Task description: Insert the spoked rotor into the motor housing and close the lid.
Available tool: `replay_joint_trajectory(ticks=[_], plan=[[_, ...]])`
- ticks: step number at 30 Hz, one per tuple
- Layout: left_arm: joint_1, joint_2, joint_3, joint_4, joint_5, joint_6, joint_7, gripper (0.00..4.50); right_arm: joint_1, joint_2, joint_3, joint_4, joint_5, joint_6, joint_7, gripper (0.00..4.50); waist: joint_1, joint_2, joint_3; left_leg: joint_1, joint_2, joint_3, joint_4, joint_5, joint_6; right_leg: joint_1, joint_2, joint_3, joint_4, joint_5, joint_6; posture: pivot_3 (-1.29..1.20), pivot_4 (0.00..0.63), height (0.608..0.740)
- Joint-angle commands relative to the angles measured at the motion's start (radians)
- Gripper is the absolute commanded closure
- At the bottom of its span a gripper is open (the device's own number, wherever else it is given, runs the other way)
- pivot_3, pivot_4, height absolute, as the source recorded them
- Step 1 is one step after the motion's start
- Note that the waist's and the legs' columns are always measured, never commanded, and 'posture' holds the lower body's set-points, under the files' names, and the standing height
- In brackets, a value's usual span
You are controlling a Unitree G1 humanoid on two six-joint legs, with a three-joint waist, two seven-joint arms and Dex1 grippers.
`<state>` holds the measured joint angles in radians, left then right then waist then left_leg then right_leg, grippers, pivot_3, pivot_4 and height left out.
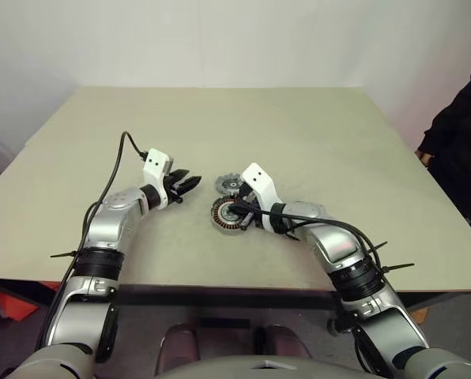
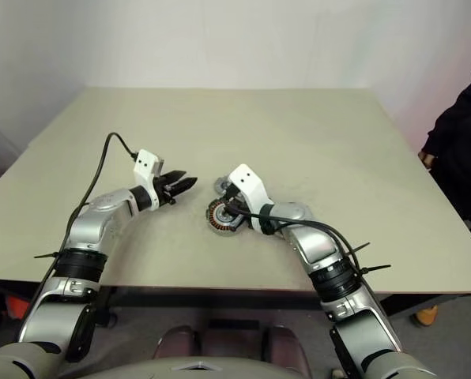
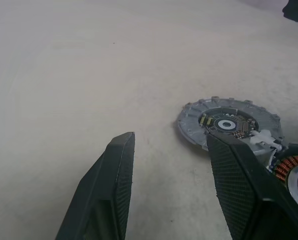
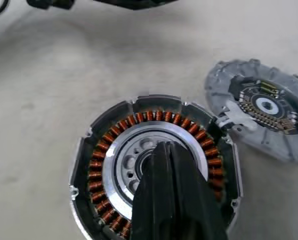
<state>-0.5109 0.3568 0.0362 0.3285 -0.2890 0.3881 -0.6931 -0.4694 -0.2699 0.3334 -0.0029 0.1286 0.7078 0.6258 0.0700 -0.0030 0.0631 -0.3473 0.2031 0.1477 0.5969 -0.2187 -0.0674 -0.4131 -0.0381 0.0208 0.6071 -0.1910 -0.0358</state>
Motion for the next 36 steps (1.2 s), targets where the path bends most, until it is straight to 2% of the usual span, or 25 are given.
replay_joint_trajectory(ticks=[1, 10, 20, 28, 32, 36], plan=[[-0.014, 0.012, 0.018, -0.03, -0.002, -0.019, 0.003, 2.06, -0.026, -0.018, -0.036, -0.037, 0.006, 0.046, -0.007, 4.47, 0.001, 0.0, 0.0, 0.001, 0.0, 0.0, 0.0, 0.0, 0.0, 0.0, 0.0, 0.0, 0.0, -0.003, 0.005, 0.0, 0.0, 0.74], [-0.013, -0.002, 0.01, -0.033, -0.004, -0.018, 0.001, 2.06, -0.051, -0.065, -0.079, -0.206, 0.042, 0.107, 0.003, 4.47, 0.008, 0.0, 0.0, -0.002, 0.001, 0.0, 0.0, 0.002, -0.001, -0.003, -0.001, -0.004, 0.0, 0.0, -0.002, 0.0, 0.0, 0.74], [-0.018, 0.004, 0.021, -0.028, -0.021, -0.009, -0.021, 2.06, -0.024, -0.147, -0.197, -0.166, 0.028, 0.084, -0.06, 4.47, 0.011, 0.0, 0.0, -0.003, 0.001, 0.0, 0.0, 0.002, -0.001, -0.004, -0.002, -0.004, 0.0, -0.001, -0.002, 0.0, 0.0, 0.74], [-0.037, -0.005, 0.015, -0.005, -0.01, -0.016, -0.024, 2.06, -0.036, -0.102, -0.128, -0.231, 0.049, 0.105, -0.053, 4.47, 0.005, 0.0, 0.001, -0.003, 0.001, 0.0, -0.001, 0.002, -0.001, -0.004, -0.001, -0.004, 0.001, -0.001, -0.002, 0.0, 0.0, 0.74], [-0.03, 0.001, 0.017, -0.013, -0.009, -0.015, -0.025, 2.06, -0.018, -0.041, -0.025, -0.232, 0.04, 0.113, -0.043, 4.47, 0.006, 0.0, 0.001, -0.003, 0.001, 0.0, -0.001, 0.002, -0.001, -0.004, -0.001, -0.004, 0.001, -0.001, -0.002, 0.0, 0.0, 0.74], [-0.018, 0.008, 0.022, -0.03, -0.01, -0.01, -0.023, 2.06, -0.019, -0.032, -0.021, -0.213, 0.035, 0.111, -0.048, 4.47, 0.009, 0.0, 0.001, -0.003, 0.001, 0.0, -0.001, 0.002, -0.001, -0.004, -0.002, -0.004, 0.0, -0.001, -0.002, 0.0, 0.0, 0.74]])
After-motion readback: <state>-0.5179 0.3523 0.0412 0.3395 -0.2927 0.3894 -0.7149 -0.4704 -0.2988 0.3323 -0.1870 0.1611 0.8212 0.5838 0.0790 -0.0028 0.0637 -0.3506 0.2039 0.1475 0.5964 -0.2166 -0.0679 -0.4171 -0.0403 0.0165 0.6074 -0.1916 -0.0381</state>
